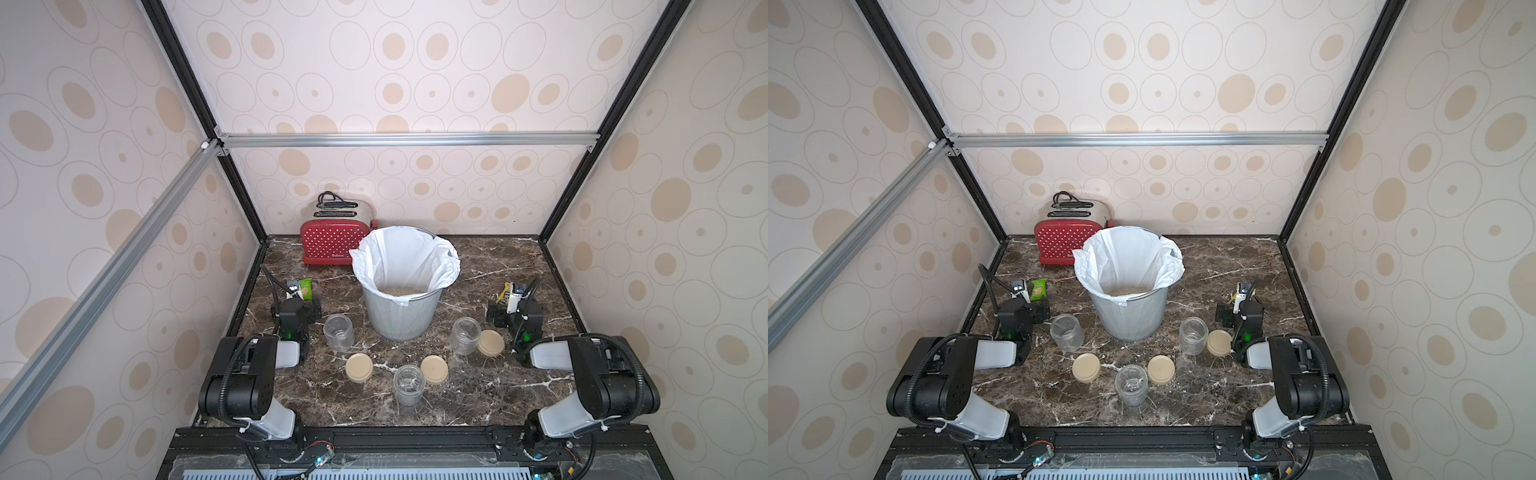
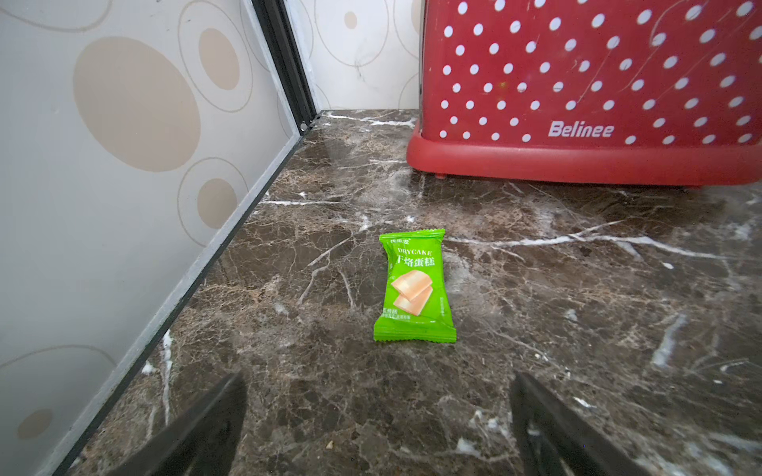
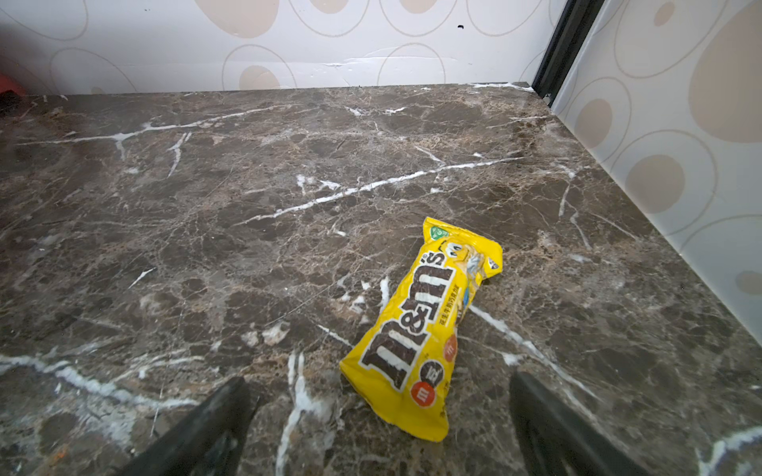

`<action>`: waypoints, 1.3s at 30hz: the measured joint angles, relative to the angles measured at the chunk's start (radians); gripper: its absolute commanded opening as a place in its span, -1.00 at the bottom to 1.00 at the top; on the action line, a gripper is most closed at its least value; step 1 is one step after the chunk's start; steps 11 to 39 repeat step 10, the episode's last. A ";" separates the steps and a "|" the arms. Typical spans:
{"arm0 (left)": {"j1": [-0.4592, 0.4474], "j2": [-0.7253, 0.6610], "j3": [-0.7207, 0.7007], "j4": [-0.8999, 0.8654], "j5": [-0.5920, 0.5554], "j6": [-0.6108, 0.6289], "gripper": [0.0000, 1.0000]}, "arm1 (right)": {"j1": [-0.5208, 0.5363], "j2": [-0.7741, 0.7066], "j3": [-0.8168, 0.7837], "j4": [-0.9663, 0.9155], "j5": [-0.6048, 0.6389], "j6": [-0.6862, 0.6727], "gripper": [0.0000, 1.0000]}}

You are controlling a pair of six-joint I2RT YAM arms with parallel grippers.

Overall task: Empty moldy rice from jars
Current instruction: Reset both arms

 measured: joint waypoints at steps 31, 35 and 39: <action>0.000 0.000 0.000 -0.008 0.000 0.000 0.98 | 0.000 0.000 0.000 0.000 0.000 0.000 1.00; 0.000 0.000 0.000 -0.008 0.000 0.000 0.98 | 0.000 0.000 0.000 0.000 0.000 0.000 1.00; 0.000 0.000 0.000 -0.008 0.000 0.000 0.98 | 0.000 0.000 0.000 0.000 0.000 0.000 1.00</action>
